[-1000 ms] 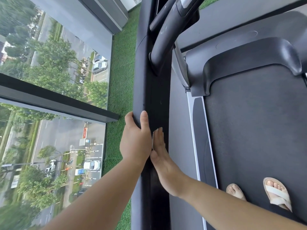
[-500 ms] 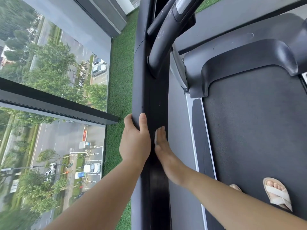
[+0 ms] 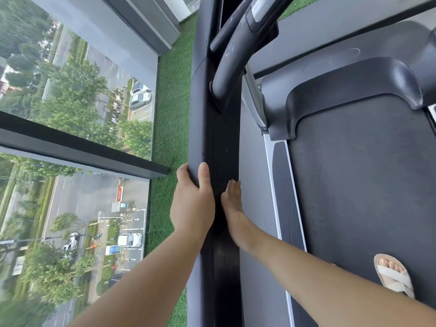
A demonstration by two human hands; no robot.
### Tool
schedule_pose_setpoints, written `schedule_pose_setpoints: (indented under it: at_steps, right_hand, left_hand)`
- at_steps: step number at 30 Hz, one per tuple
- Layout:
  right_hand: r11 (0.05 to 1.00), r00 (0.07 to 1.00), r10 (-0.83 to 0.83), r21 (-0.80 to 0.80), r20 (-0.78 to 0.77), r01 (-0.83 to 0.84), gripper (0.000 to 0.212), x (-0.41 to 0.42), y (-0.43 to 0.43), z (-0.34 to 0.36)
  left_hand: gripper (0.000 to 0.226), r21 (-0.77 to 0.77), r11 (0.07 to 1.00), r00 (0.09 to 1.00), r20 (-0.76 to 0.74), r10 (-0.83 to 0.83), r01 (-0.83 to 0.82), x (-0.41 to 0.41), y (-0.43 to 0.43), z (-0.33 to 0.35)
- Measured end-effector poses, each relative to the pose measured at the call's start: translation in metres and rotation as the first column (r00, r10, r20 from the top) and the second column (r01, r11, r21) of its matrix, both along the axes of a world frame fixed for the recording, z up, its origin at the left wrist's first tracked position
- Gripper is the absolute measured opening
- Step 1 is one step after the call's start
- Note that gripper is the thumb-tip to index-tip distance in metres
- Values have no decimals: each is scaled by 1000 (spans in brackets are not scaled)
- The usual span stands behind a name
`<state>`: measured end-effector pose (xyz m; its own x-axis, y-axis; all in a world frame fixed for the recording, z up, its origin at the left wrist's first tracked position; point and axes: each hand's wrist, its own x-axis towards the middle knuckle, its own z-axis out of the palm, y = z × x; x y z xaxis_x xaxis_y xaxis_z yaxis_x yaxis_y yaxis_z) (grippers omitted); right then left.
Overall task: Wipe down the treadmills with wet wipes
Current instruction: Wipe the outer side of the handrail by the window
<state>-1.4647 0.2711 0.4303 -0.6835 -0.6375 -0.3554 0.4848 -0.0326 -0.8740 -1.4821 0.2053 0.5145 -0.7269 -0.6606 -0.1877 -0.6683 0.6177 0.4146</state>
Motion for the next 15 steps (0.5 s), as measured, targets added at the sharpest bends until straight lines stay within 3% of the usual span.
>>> schedule_pose_setpoints:
  at_steps: [5,6,10,15]
  right_hand:
    - [999,959,-23,-34,-284,13,70,15,-5,-2]
    - [1000,958,-12,-2,-285,13,68,12,-5,-9]
    - [997,998,-55,47,-17,56,55,-3,-7,-12]
    - [997,938,-73,11,-340,82,65,13,-10,-1]
  left_hand:
    - [53,26,1000,1000,-26,2,-2,0,-1,-1]
    - [53,25,1000,1000,-24,6,-5,0,-1,-1]
    - [52,17,1000,1000,-22,4,-3,0,-1,-1]
    - [51,39,999,999,-38,3,-1,-1,-1,-1]
